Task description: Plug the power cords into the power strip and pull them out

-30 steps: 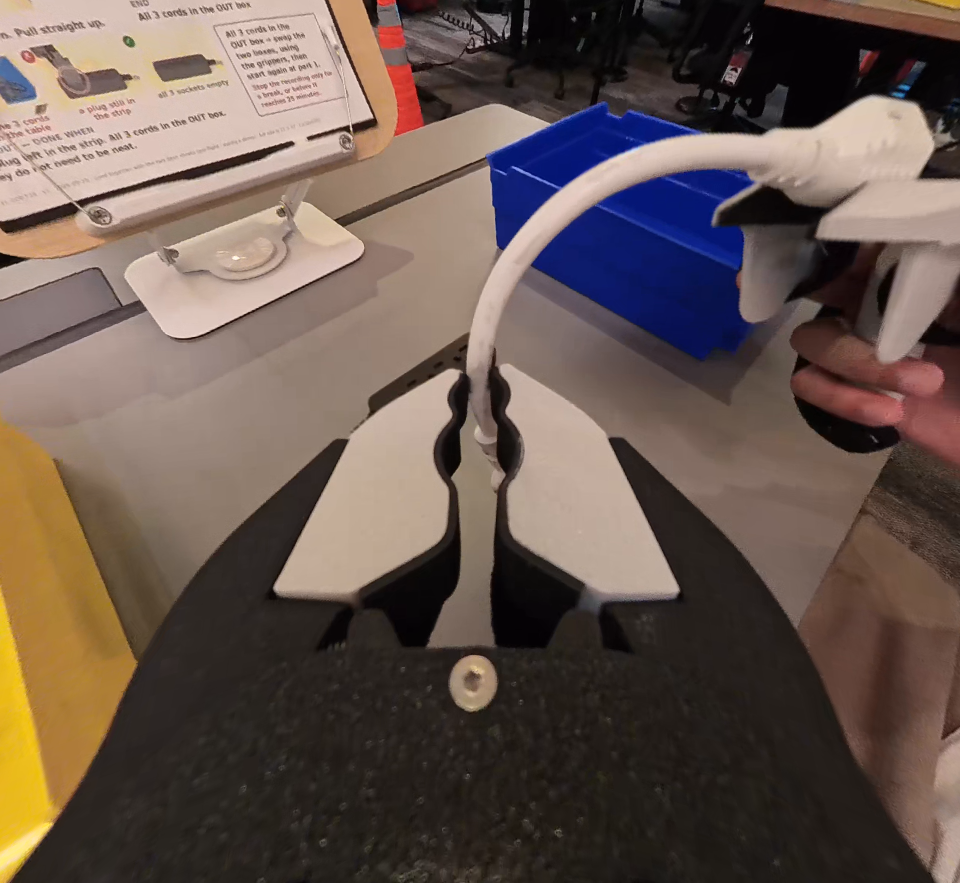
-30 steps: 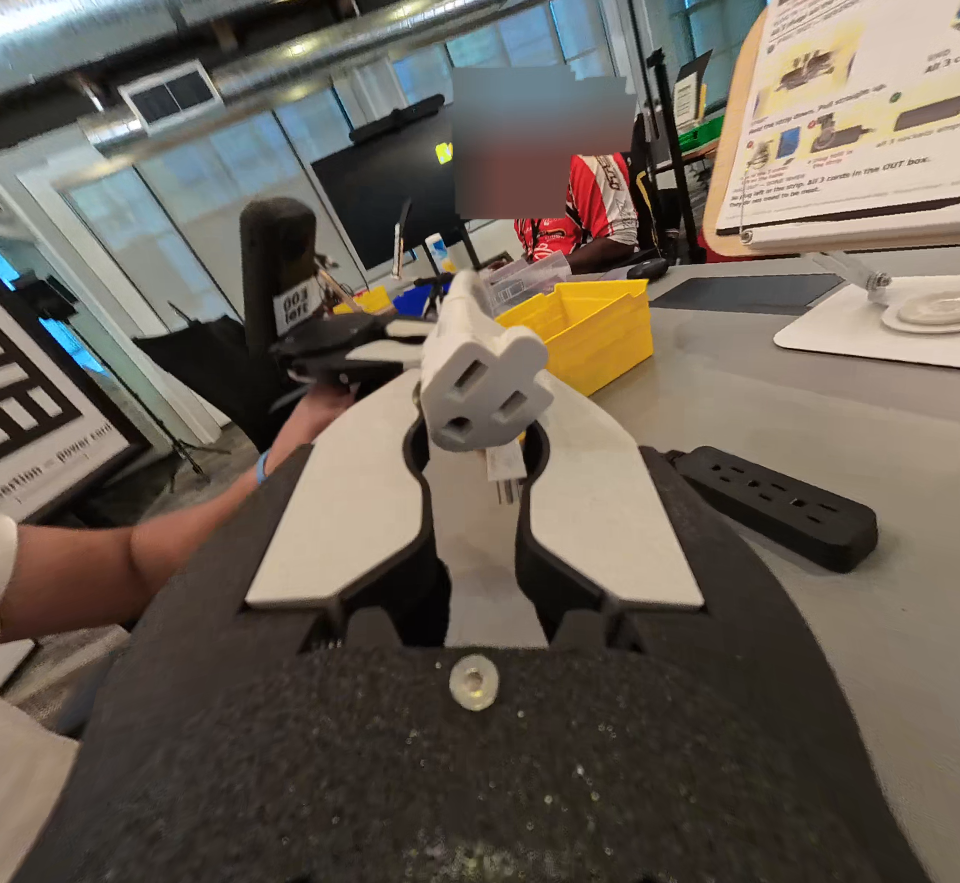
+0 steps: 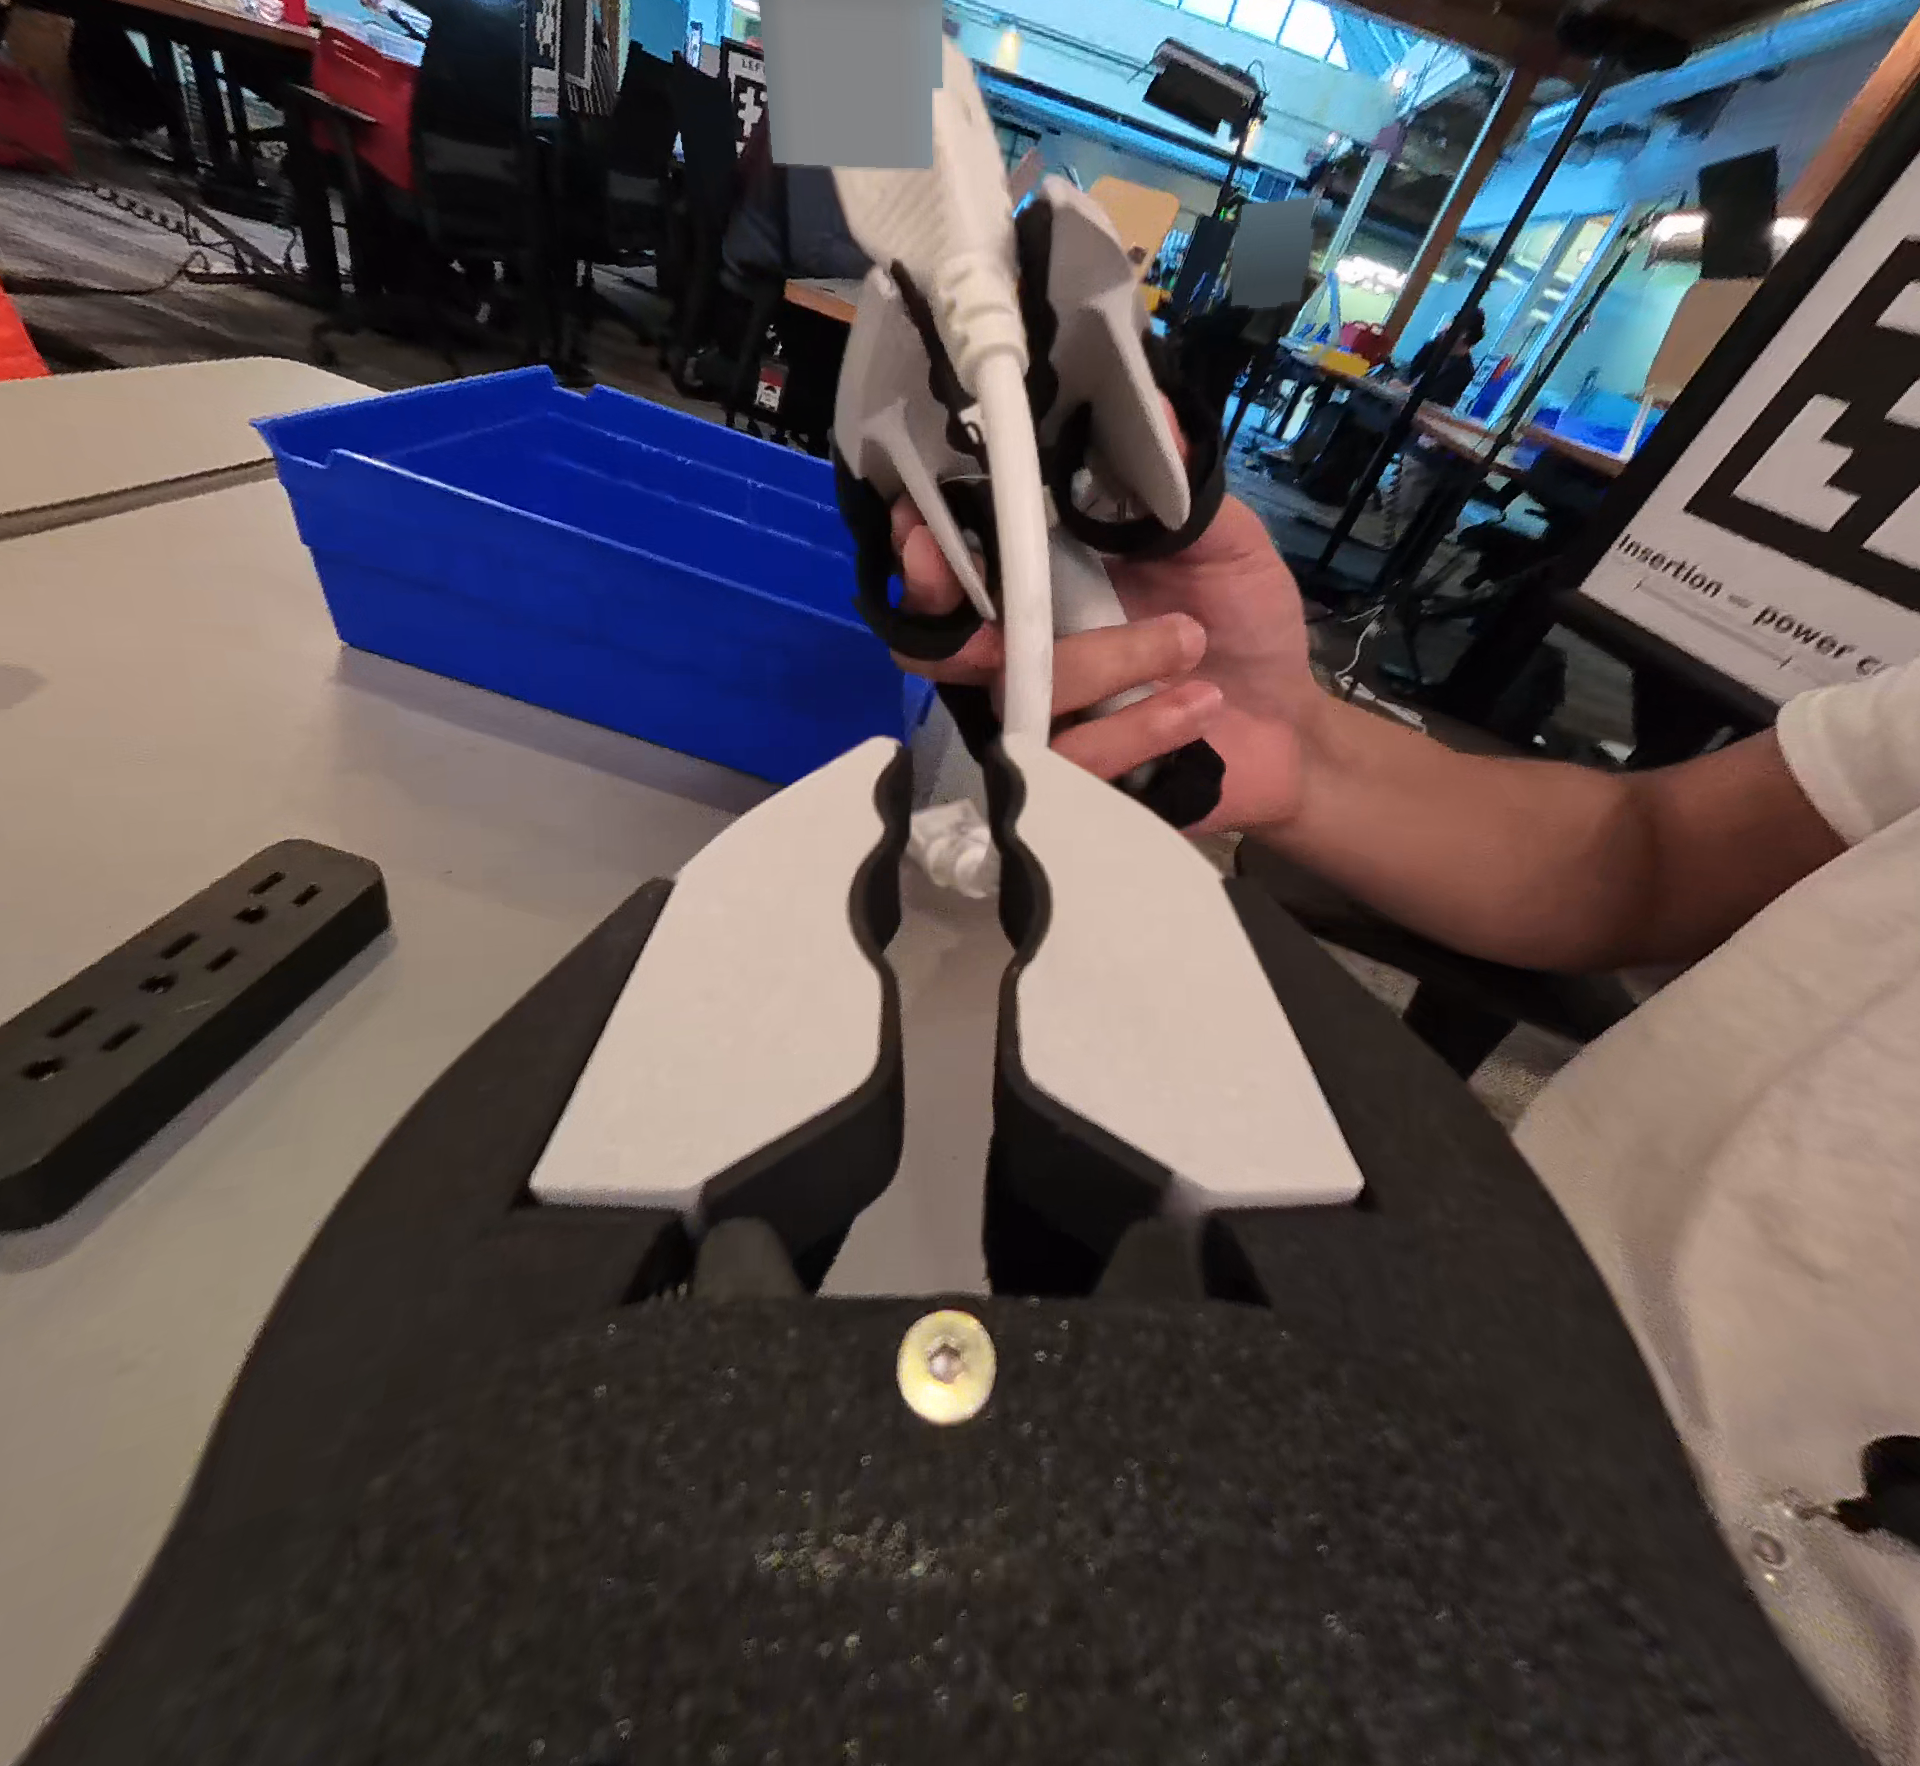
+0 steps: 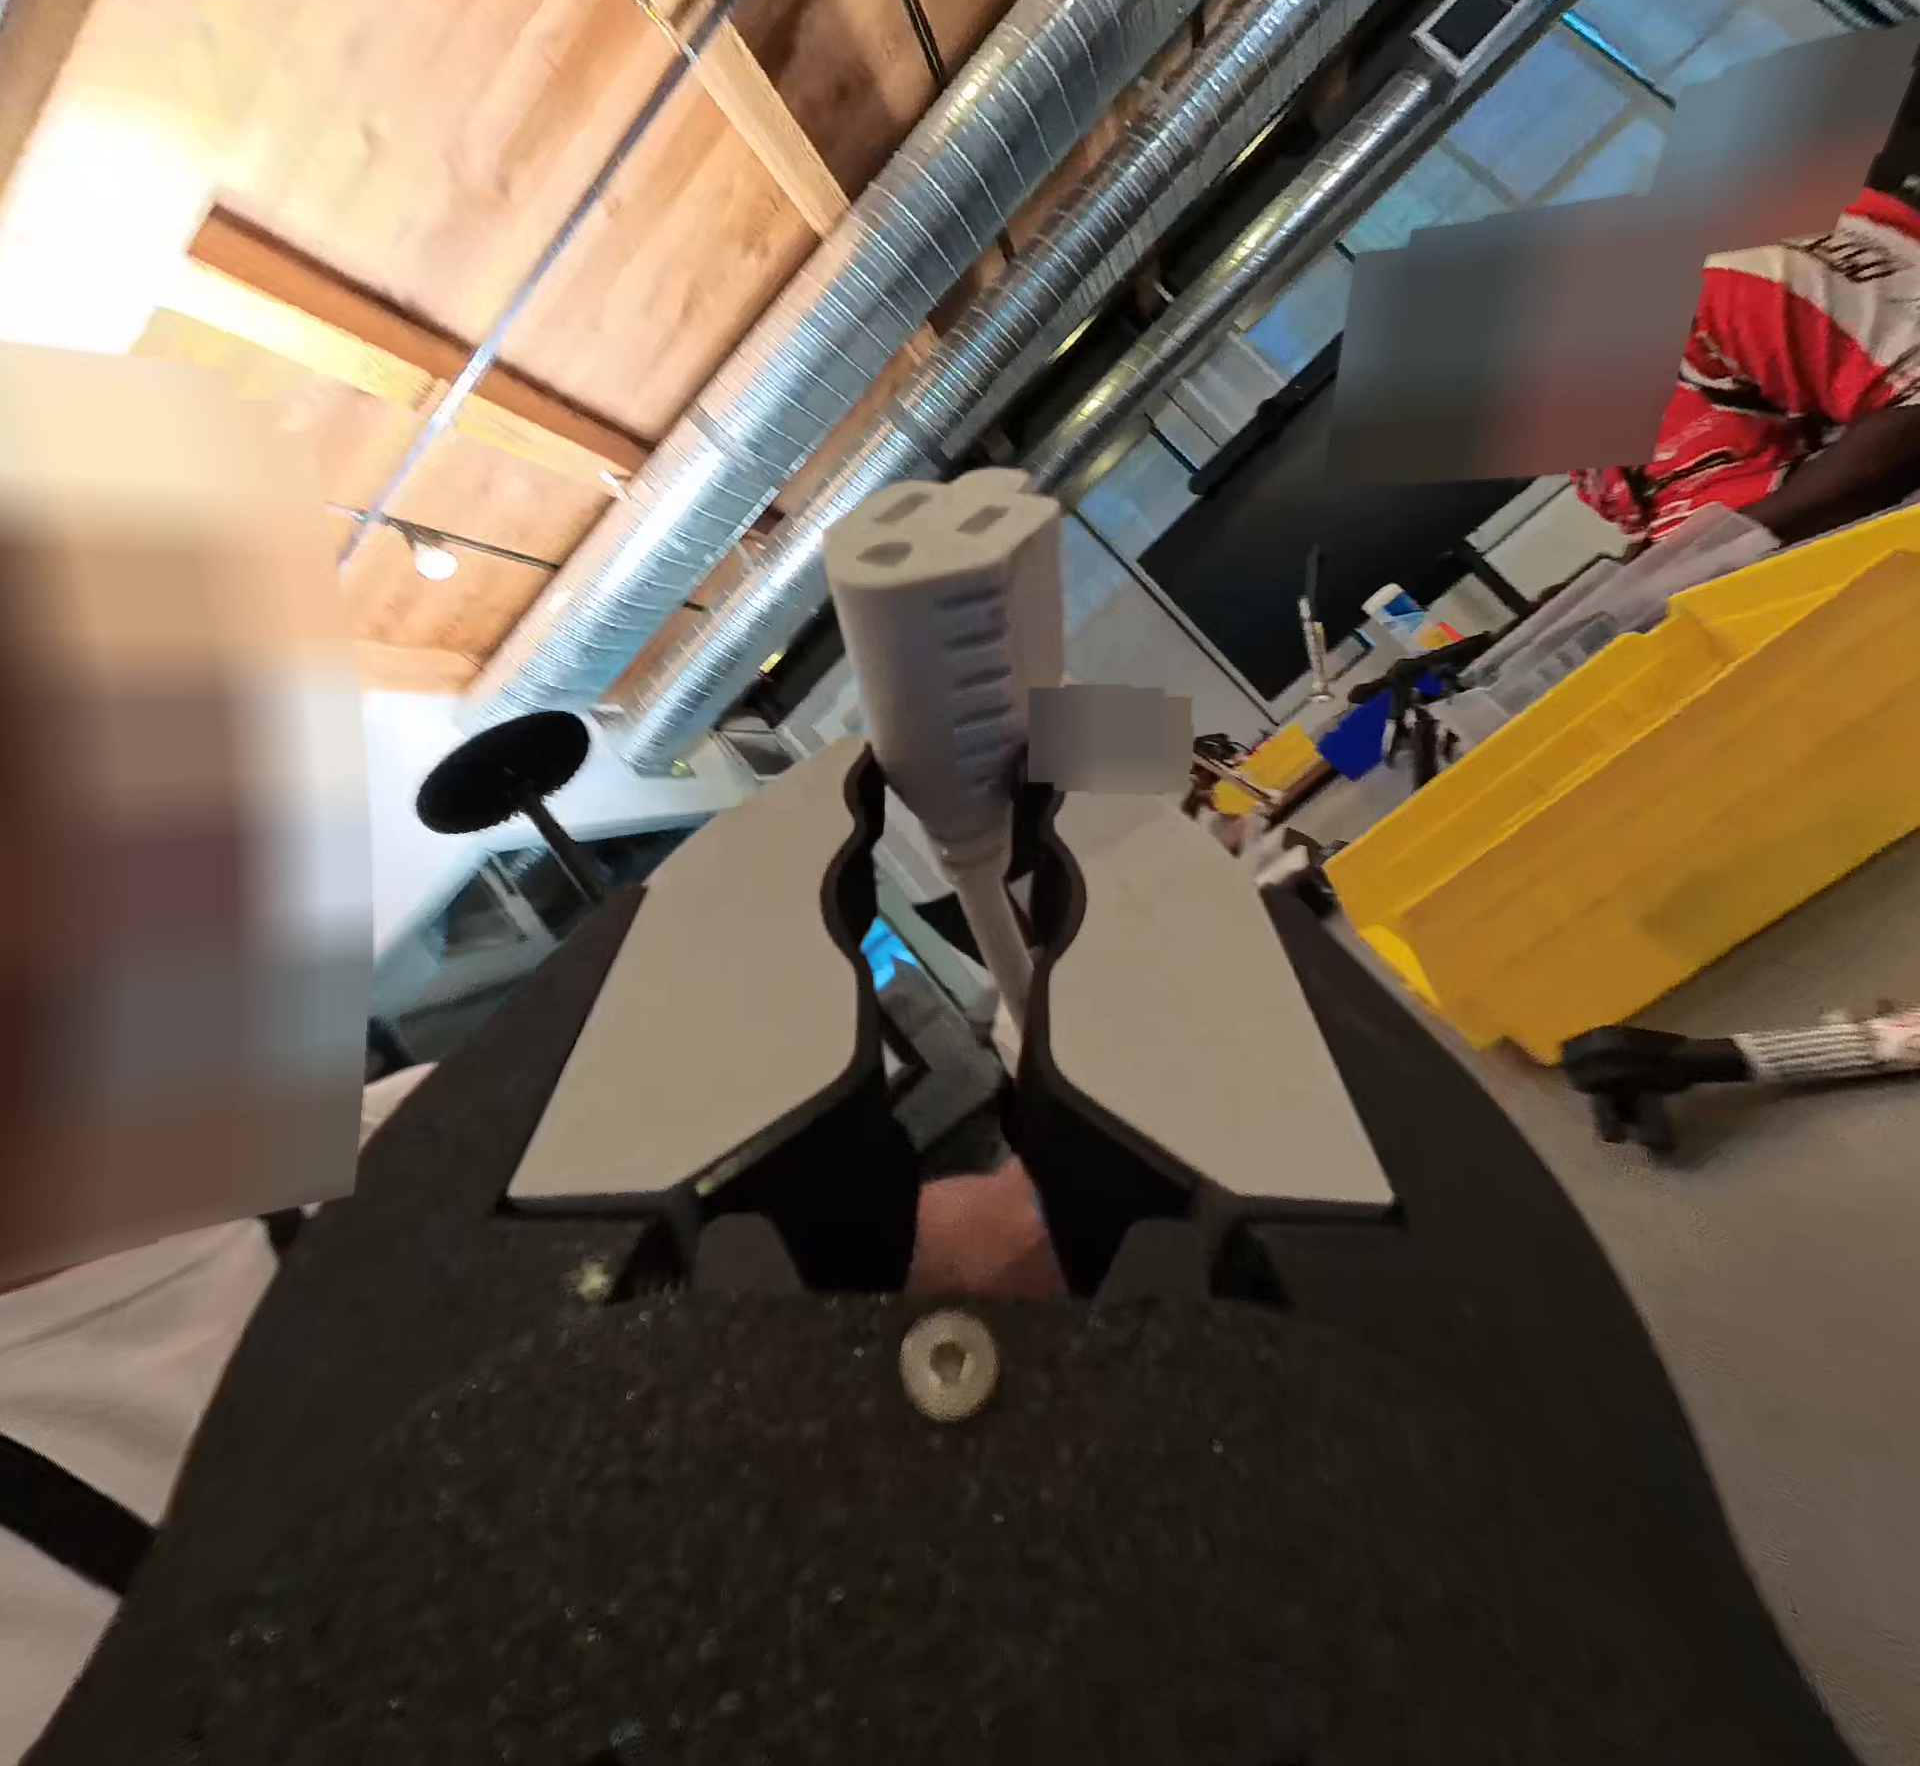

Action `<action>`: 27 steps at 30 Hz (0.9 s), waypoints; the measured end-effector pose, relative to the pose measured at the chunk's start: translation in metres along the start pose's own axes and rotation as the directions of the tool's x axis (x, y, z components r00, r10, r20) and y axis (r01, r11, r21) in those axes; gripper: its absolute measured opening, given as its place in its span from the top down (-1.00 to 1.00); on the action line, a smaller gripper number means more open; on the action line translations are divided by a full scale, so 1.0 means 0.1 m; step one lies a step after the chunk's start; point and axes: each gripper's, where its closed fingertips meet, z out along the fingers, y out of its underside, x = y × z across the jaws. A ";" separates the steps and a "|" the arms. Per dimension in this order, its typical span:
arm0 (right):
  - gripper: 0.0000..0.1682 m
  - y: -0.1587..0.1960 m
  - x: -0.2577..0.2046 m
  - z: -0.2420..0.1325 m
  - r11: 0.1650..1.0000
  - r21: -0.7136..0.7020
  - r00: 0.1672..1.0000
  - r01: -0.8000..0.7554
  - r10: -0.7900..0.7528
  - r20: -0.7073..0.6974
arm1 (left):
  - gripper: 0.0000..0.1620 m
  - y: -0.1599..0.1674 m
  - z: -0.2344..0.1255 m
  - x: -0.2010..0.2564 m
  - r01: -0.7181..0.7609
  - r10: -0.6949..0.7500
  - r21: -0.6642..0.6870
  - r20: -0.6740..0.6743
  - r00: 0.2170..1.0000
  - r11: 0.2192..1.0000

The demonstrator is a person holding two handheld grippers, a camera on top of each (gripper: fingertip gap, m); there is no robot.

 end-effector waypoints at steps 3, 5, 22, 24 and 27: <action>0.70 0.07 0.04 0.07 1.000 -0.015 1.000 -0.007 0.007 -0.010 | 0.80 0.03 0.04 0.03 -0.045 0.045 -0.026 0.008 0.999 0.999; 0.70 0.15 0.07 0.13 0.997 -0.061 0.999 0.036 -0.038 -0.036 | 0.68 0.07 0.08 0.06 -0.070 0.070 -0.049 0.006 0.998 0.996; 0.62 0.71 0.54 -0.26 0.704 -0.655 0.853 0.275 -0.492 -0.171 | 0.95 -0.25 -0.27 -0.12 0.112 -0.117 -0.092 -0.048 0.992 0.989; 0.62 0.95 0.67 -0.24 0.686 -0.678 0.852 0.263 -0.494 -0.170 | 0.95 -0.24 -0.26 -0.17 0.134 -0.137 -0.079 -0.038 0.990 0.988; 0.61 1.18 0.77 -0.19 0.737 -0.650 0.894 0.185 -0.401 -0.200 | 0.94 -0.25 -0.26 -0.23 0.190 -0.191 -0.040 -0.028 0.981 0.981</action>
